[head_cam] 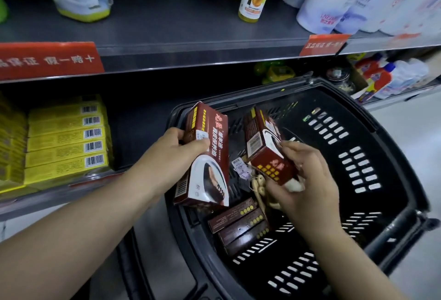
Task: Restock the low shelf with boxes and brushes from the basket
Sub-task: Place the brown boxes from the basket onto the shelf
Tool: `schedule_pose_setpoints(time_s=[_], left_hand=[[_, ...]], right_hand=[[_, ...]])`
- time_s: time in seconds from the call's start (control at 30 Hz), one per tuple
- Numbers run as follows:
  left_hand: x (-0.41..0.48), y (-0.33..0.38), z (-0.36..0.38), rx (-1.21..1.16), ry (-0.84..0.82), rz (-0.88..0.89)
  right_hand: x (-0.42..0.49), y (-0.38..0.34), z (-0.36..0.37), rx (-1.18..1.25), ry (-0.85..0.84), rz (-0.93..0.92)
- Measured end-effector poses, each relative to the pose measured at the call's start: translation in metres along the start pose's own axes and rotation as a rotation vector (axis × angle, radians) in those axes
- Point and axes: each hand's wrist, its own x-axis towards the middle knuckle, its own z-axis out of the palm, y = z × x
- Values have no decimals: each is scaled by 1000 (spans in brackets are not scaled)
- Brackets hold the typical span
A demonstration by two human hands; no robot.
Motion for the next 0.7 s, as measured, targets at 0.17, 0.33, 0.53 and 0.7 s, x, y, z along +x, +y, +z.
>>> schedule_pose_setpoints(time_s=[0.17, 0.33, 0.53, 0.7], left_hand=[[-2, -10, 1, -188, -82, -53], [4, 1, 4, -283, -146, -46], [-1, 5, -2, -106, -281, 18], [-16, 1, -18, -155, -195, 70]], right_hand=[[-17, -30, 14, 88, 6, -297], [-14, -43, 23, 133, -47, -359], [-2, -12, 39, 243, -203, 44], [-12, 44, 108, -368, -1412, 203]])
